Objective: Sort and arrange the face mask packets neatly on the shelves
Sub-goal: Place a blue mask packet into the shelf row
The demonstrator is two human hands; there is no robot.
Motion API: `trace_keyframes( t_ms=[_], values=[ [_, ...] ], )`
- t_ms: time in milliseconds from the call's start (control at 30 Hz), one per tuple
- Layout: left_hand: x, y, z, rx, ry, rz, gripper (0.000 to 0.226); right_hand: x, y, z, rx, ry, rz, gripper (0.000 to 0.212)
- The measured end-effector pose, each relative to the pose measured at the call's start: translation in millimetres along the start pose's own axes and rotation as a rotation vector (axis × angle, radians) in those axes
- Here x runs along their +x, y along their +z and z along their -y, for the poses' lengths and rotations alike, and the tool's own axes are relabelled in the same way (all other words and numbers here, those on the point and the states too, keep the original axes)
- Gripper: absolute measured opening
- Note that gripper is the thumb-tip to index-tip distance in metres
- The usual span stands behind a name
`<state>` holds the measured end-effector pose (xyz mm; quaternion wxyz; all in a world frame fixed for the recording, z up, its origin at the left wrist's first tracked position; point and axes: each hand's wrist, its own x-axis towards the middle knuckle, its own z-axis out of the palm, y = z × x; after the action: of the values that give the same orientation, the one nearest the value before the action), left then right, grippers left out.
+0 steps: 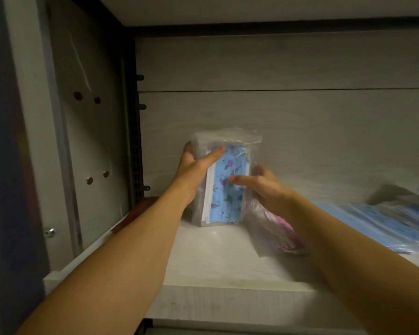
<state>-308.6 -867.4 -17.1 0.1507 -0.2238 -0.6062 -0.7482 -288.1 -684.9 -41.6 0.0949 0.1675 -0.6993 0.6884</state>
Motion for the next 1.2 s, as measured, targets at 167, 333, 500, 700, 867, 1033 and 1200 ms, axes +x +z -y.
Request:
trace_keyframes(
  t_ms=[167,333,500,700,867,1033,1200],
  values=[
    [1,0,2,0.076,0.042,-0.073,0.037,0,3,-7,-0.069,-0.023,-0.128,0.056],
    [6,0,-3,0.016,0.083,-0.176,0.039,3,3,1,-0.035,-0.100,-0.282,0.053],
    [9,-8,-5,-0.057,0.106,-0.238,0.034,-1,-1,4,-0.008,-0.102,-0.343,0.047],
    [7,-8,-5,-0.099,-0.082,-0.103,0.059,-1,1,5,0.025,-0.111,-0.352,0.037],
    [1,-10,-5,-0.015,-0.191,0.101,0.060,1,-1,7,0.088,-0.160,-0.363,0.039],
    [-4,-3,0,0.099,-0.002,-0.020,0.078,-3,-3,5,0.044,-0.134,-0.057,0.070],
    [-5,-4,1,0.098,0.010,-0.044,0.070,-4,-3,-3,-0.058,-0.024,0.030,0.064]
  ],
)
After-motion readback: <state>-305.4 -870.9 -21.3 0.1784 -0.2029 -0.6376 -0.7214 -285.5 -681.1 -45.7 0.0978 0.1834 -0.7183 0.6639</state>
